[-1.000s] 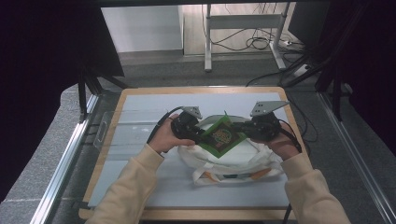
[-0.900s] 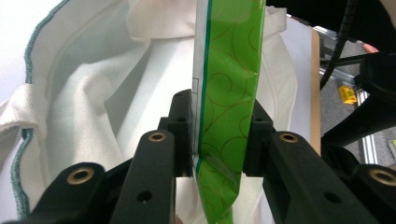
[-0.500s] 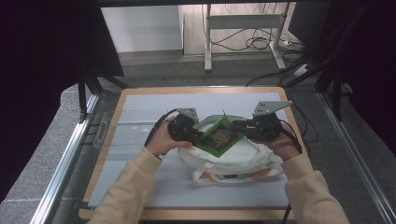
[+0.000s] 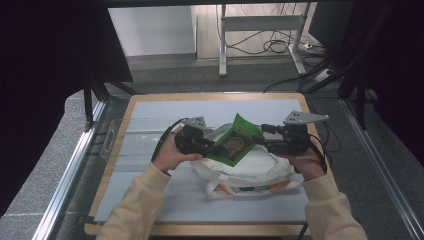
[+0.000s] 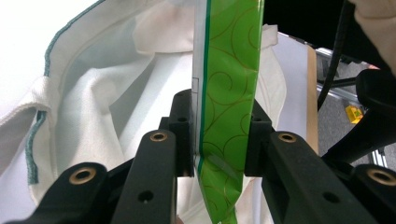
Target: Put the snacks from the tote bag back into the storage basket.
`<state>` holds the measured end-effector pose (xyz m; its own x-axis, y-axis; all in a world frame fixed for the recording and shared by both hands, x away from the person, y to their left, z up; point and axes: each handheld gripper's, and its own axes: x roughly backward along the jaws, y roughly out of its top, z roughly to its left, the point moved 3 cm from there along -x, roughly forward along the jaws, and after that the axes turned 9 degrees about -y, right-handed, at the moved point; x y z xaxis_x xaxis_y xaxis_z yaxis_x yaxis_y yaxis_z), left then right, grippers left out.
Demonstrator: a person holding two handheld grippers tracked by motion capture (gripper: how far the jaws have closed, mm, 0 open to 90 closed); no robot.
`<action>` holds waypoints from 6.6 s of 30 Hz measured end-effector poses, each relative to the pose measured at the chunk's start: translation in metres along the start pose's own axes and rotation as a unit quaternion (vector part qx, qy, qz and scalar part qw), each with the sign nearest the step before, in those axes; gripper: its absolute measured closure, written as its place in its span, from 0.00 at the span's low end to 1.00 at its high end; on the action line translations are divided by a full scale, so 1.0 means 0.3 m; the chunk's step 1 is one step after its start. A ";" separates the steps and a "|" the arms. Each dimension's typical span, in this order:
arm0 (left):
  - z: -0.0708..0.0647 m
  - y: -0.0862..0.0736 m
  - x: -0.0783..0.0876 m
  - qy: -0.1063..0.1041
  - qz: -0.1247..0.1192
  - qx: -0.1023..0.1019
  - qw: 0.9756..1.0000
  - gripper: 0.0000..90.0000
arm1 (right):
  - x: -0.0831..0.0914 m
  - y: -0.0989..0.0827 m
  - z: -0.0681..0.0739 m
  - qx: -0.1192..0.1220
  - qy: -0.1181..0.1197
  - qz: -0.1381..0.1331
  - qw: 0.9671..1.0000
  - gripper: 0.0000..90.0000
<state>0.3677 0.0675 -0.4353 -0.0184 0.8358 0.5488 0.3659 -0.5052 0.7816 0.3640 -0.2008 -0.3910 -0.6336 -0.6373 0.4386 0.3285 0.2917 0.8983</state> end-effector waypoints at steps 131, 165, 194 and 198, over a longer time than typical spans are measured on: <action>-0.001 -0.002 0.039 0.062 -0.041 -0.012 0.997 0.36 | -0.144 -0.236 0.011 0.054 0.045 0.126 0.990 0.80; 0.022 0.183 -0.052 0.005 0.092 -0.112 0.990 0.42 | -0.180 -0.221 0.066 0.112 0.045 0.176 0.977 0.80; 0.024 0.176 -0.057 0.008 0.126 -0.146 0.981 0.85 | -0.154 -0.188 0.065 0.110 0.026 0.141 0.983 0.67; 0.035 0.173 -0.040 0.012 0.124 -0.140 0.982 0.85 | -0.140 -0.183 0.060 0.100 0.027 0.130 0.986 0.60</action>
<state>0.3966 0.0335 -0.4043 0.0168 0.6760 0.7367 0.0917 -0.7348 0.6721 0.3600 -0.1772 -0.4585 -0.5067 -0.5572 0.6579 0.3267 0.5821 0.7446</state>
